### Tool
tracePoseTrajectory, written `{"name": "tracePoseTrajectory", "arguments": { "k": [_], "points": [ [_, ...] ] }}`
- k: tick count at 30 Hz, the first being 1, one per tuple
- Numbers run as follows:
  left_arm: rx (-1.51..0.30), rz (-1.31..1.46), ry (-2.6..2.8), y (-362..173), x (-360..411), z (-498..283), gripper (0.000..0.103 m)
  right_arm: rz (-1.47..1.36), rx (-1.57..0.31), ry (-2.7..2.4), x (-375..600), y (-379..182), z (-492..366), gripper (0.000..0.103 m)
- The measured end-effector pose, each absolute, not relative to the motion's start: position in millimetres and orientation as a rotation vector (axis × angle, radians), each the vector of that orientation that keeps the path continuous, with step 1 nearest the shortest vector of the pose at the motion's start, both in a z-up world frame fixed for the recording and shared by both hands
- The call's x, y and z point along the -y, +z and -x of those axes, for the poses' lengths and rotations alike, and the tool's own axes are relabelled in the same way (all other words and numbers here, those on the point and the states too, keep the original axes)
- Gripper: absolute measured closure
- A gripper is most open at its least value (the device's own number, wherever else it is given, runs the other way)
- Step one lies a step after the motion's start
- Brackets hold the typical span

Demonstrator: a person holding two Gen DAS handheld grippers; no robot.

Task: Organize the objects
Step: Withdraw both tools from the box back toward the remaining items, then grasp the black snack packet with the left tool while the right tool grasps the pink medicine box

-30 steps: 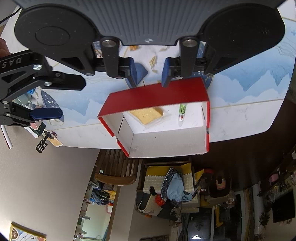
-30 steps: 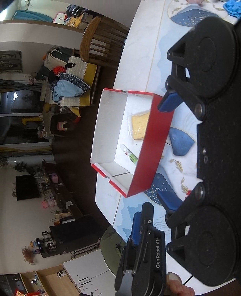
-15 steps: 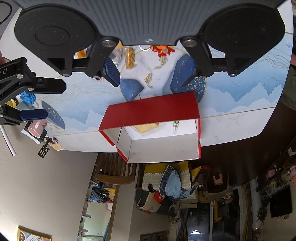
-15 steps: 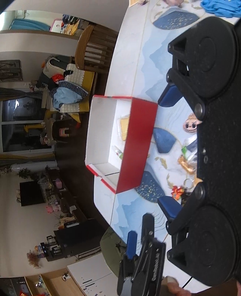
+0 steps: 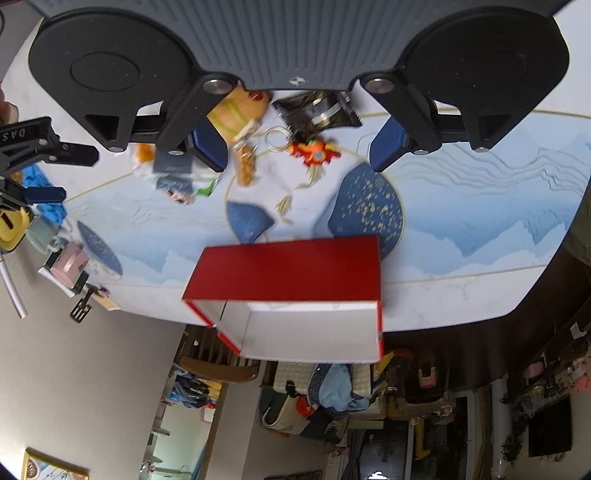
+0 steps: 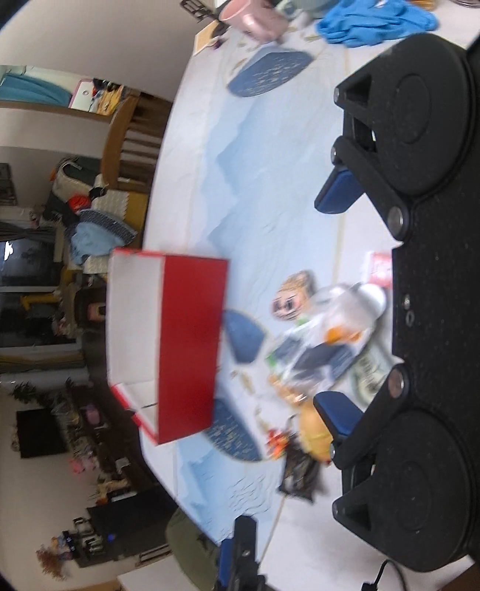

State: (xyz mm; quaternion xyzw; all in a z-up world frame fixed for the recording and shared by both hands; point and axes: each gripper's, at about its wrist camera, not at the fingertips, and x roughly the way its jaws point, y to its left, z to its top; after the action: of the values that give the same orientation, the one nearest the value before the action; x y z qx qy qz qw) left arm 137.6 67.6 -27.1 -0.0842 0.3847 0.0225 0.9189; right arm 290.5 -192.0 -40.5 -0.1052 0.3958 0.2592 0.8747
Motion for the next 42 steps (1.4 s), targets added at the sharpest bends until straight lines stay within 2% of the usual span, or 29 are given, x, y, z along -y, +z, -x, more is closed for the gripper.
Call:
{"name": "tracePoseTrajectory", "arguments": {
  "k": [4,13,18,31,36,40,42],
  "points": [
    [-0.794,0.170,0.079,-48,-69,-135,0.001,0.260,-0.829,0.518,198,-63,-284,0.001],
    [-0.785,0.128,0.123,-84,-68,-140,0.001,0.244,-0.897,0.486,202,-100,-292,0.006],
    [-0.841,0.074,0.135,-101,-62,-149,0.001,0.241,-0.935,0.489,202,-114,-296,0.008],
    [-0.898,0.062,0.152,-128,-66,-162,0.001,0.229,-0.980,0.503,204,-130,-300,0.019],
    [-0.897,0.088,0.151,-130,-68,-162,0.001,0.238,-0.959,0.504,204,-129,-297,0.031],
    [-0.882,0.071,0.141,-128,-65,-160,0.002,0.232,-0.951,0.504,206,-126,-295,0.046],
    [-0.875,0.075,0.126,-126,-65,-158,0.011,0.227,-0.950,0.500,206,-125,-295,0.051]
  ]
}}
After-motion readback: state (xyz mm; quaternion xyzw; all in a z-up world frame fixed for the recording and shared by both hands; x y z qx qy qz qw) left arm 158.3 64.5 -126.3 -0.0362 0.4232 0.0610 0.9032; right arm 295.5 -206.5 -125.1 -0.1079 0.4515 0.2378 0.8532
